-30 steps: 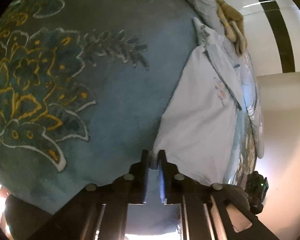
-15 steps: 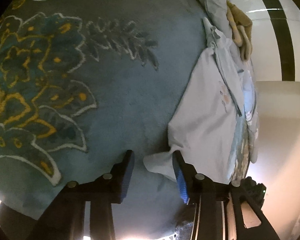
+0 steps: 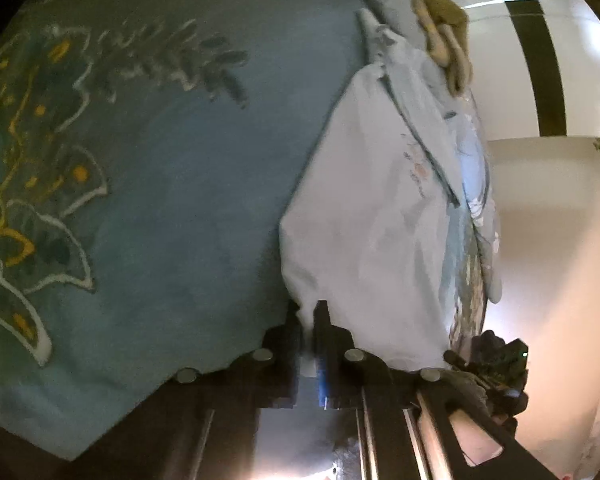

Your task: Fold clothes

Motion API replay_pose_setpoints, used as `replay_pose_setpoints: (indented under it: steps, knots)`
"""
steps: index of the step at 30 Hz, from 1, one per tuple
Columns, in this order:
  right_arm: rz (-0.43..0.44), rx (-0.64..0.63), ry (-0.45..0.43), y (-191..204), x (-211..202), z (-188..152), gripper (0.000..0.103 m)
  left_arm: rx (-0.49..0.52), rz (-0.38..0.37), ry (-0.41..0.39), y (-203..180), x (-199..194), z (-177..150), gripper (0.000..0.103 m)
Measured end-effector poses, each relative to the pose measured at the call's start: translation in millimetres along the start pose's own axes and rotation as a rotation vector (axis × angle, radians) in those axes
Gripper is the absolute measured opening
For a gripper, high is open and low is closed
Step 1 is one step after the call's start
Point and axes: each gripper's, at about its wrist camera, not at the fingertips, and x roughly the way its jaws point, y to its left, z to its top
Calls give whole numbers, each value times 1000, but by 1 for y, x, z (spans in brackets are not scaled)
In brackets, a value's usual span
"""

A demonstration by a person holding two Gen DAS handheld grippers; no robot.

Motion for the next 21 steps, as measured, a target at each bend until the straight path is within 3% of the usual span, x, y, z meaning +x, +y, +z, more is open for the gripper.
replay_pose_setpoints:
  steps: [5, 12, 17, 19, 21]
  knots:
    - [154, -12, -94, 23, -31, 24, 5, 58, -87, -65, -38, -27, 28, 6]
    - [323, 5, -206, 47, -60, 93, 3, 33, -183, -96, -85, -36, 115, 6]
    - [340, 31, -276, 59, -59, 163, 2, 21, -124, -93, -111, -11, 186, 6]
    - [307, 25, -266, 64, -48, 187, 2, 7, -92, -76, -114, 9, 211, 6]
    - [274, 5, -200, 66, -29, 201, 2, -13, -71, -51, -113, 30, 226, 6]
